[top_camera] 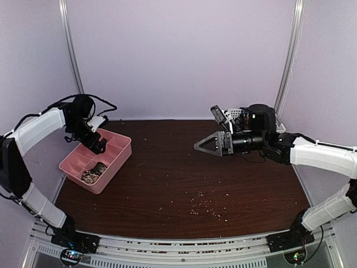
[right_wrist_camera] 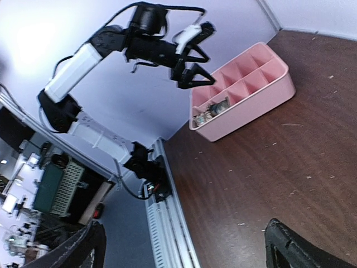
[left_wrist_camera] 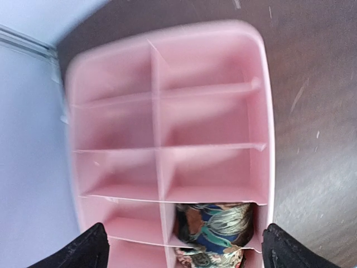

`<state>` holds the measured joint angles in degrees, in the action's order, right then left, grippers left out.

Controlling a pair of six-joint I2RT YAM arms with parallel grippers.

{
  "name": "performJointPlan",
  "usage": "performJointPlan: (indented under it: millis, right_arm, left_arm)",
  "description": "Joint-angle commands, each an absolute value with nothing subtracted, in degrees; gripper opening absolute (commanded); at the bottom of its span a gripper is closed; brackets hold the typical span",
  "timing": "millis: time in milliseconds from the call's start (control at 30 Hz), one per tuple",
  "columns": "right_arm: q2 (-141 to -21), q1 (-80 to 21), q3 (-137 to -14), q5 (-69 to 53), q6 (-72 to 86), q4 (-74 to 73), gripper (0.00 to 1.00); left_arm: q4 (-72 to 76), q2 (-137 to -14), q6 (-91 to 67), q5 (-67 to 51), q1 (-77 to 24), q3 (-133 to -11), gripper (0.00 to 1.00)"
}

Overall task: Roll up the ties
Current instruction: Reset both arms

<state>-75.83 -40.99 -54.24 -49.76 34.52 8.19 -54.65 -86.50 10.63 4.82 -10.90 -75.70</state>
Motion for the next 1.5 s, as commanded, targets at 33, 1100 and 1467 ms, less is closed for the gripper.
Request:
performJointPlan:
  millis: [33, 1100, 1467]
  right_arm:
    - [-70.9, -40.5, -63.7, -28.8, 17.2, -19.0, 0.99]
    - [-54.8, -31.2, -30.7, -20.6, 31.2, -8.0, 0.99]
    - [-59.7, -35.0, -31.9, -18.2, 29.7, -5.4, 1.0]
  left_arm:
    - [-48.0, -75.0, 1.8, 6.7, -11.2, -78.8, 0.98]
    - [-5.9, -95.7, -26.4, 7.0, -57.8, -67.7, 0.98]
    - [-4.5, -96.8, -28.4, 7.8, -58.3, -66.3, 0.98]
